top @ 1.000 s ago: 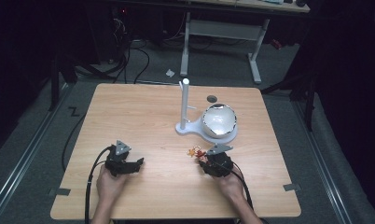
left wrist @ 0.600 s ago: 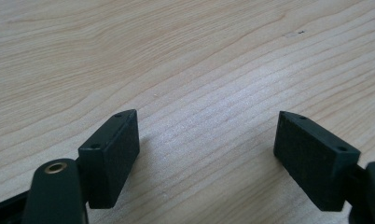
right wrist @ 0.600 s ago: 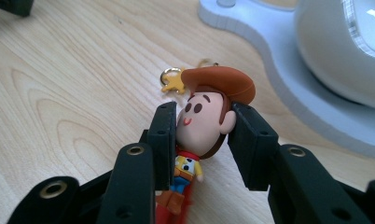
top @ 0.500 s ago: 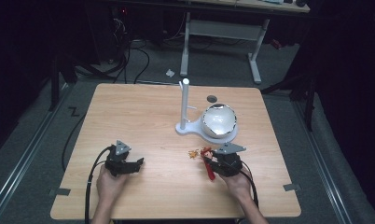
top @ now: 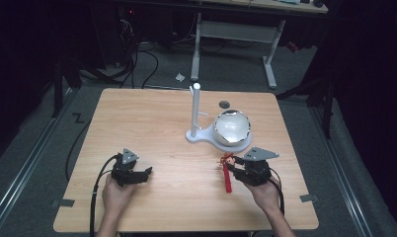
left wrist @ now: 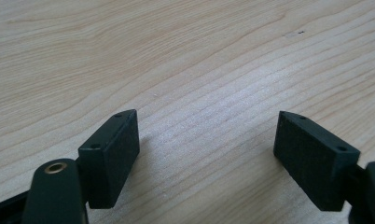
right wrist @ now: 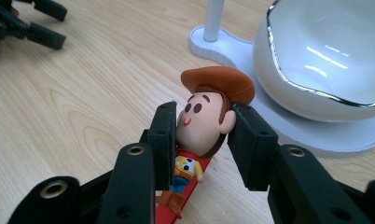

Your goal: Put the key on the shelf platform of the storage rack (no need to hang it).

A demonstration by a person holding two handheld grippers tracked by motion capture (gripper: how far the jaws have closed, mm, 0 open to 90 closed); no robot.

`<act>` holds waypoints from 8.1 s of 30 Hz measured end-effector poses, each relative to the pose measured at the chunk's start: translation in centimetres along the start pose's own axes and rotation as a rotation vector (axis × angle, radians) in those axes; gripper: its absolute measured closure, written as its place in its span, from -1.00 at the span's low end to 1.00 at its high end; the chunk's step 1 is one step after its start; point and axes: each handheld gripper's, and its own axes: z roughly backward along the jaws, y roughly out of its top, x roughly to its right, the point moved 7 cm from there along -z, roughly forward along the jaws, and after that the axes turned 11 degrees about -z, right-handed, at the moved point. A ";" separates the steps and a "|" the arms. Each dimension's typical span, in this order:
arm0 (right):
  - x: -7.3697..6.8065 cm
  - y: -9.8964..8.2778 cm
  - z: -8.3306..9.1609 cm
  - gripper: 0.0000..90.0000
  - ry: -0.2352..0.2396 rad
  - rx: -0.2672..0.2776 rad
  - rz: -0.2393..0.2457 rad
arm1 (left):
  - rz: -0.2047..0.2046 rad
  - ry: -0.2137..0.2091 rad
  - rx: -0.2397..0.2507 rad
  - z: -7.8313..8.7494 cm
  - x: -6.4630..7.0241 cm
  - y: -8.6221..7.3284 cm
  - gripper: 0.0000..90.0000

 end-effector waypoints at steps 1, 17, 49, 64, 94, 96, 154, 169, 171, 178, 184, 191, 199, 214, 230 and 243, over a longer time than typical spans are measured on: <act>0.1 0.1 0.3 0.41 0.006 0.006 -0.007 | 0.000 0.000 0.000 0.0 0.0 0.0 -0.50; 1.4 2.0 4.7 0.41 0.012 0.082 -0.027 | 0.001 0.000 0.001 0.0 0.0 0.0 -0.49; 4.7 6.5 8.1 0.41 -0.018 0.149 -0.051 | 0.001 0.000 0.001 0.0 0.0 0.0 -0.49; 5.8 10.1 8.0 0.41 -0.004 0.171 -0.062 | 0.002 0.000 0.001 0.0 0.0 0.0 -0.49; 6.6 12.9 3.4 0.41 -0.019 0.134 -0.077 | 0.002 0.000 0.001 0.0 0.0 0.0 -0.49; 6.6 12.7 3.1 0.41 -0.017 0.129 -0.077 | 0.002 -0.001 0.001 0.0 0.0 0.0 -0.49; 8.0 9.1 -3.9 0.41 -0.066 -0.029 -0.109 | 0.003 -0.001 0.002 0.0 0.0 0.0 -0.49; 9.0 7.9 -5.5 0.41 -0.108 -0.055 -0.139 | 0.002 -0.001 0.001 0.0 0.0 0.0 -0.49; 9.3 7.7 -5.7 0.41 -0.109 -0.054 -0.147 | 0.002 -0.001 0.001 0.0 0.0 0.0 -0.49; 9.8 7.4 -6.5 0.41 -0.126 -0.069 -0.162 | 0.002 -0.001 0.001 0.0 0.0 0.0 -0.49; 10.3 7.0 -7.5 0.41 -0.126 -0.079 -0.192 | 0.002 -0.001 0.001 0.0 0.0 0.0 -0.49; 10.4 6.8 -8.4 0.40 -0.128 -0.087 -0.203 | 0.002 -0.001 0.001 0.0 0.0 0.0 -0.49; 10.5 6.4 -9.2 0.39 -0.133 -0.106 -0.201 | 0.002 -0.001 0.001 0.0 0.0 0.0 -0.49; 10.8 6.5 -8.9 0.19 -0.144 -0.101 -0.219 | 0.002 -0.001 0.001 0.0 0.0 0.0 -0.49; 10.8 7.7 -6.1 0.07 -0.122 -0.024 -0.233 | 0.002 -0.001 0.001 0.0 0.0 0.0 -0.49; 10.5 8.4 -3.9 0.02 -0.103 0.023 -0.232 | 0.002 -0.001 0.001 0.0 0.0 0.0 -0.49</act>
